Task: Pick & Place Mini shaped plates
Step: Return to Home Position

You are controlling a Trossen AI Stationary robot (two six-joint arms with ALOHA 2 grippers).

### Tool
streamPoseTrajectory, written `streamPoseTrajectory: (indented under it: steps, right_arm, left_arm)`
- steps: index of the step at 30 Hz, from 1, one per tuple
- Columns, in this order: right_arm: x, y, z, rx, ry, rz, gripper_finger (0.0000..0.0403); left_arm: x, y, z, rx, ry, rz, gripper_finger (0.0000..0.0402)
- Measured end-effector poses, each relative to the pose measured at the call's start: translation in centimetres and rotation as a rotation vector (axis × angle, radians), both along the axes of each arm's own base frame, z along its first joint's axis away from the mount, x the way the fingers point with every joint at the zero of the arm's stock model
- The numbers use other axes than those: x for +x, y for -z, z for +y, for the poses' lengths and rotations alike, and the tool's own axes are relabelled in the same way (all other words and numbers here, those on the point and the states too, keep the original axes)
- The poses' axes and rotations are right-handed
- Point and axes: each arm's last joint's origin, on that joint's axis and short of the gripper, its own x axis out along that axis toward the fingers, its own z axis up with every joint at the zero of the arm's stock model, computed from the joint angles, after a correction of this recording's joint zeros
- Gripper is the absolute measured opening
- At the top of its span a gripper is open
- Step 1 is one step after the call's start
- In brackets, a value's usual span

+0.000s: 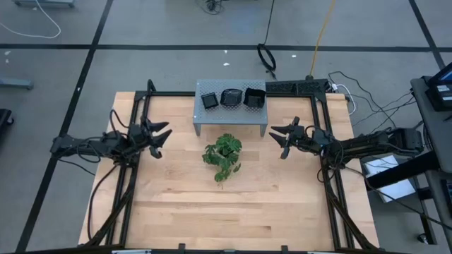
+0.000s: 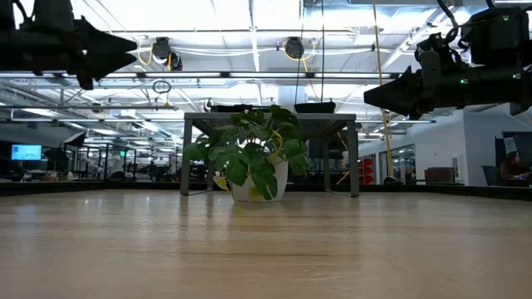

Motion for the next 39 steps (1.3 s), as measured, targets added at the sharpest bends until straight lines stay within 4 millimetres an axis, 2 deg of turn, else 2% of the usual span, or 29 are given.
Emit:
streamPoseTrajectory:
  steps: [12,39]
  right_arm:
    - [0.0,0.0,0.0,0.0,0.0,0.0,0.0114]
    - [0.0,0.0,0.0,0.0,0.0,0.0,0.0114]
  left_arm:
    - [0.1,1.3,0.0,-0.047,0.013,0.112,0.0186]
    - [0.1,1.3,0.0,-0.029,0.008,0.121,0.0186]
